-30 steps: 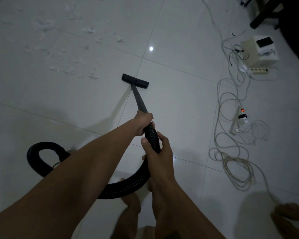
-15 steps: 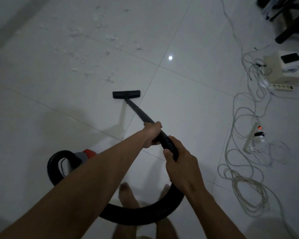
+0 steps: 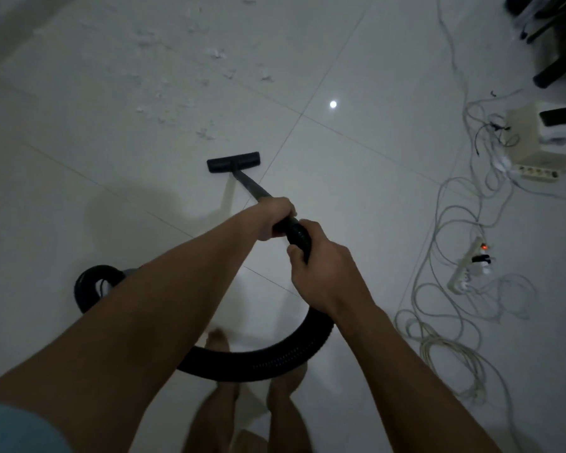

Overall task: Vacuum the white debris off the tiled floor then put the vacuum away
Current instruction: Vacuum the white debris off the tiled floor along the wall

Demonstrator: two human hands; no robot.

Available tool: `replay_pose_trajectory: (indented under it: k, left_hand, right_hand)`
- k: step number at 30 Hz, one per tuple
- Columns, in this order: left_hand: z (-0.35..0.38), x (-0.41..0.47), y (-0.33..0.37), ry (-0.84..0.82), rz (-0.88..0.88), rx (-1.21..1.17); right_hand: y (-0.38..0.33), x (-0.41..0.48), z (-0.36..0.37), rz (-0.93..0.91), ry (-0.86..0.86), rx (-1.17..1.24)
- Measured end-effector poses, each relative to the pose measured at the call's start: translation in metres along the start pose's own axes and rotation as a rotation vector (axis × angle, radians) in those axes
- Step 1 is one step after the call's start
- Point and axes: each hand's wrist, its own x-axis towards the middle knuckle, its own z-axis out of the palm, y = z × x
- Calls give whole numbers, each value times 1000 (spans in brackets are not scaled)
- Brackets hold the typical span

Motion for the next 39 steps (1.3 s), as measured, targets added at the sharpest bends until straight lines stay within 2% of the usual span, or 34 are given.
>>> replay_pose_trajectory:
  k: [5, 9, 10, 15, 25, 30, 39]
  left_hand:
    - [-7, 4, -9, 31, 60, -120]
    - [-8, 6, -11, 43, 103, -210]
    - [-8, 7, -13, 44, 101, -212]
    - [-8, 6, -25, 24, 71, -235]
    - [-22, -3, -31, -65, -6, -135]
    - [-10, -2, -32, 23, 31, -210]
    - [-4, 0, -33, 39, 79, -327]
  right_hand:
    - [-6, -4, 9, 83, -6, 137]
    - [0, -17, 25, 238, 50, 597]
    - [1, -21, 31, 244, 59, 644]
    - [6, -21, 50, 167, 89, 374]
    - [12, -10, 33, 101, -72, 162]
    - [11, -4, 29, 115, -94, 228]
    - [14, 5, 27, 196, -102, 329]
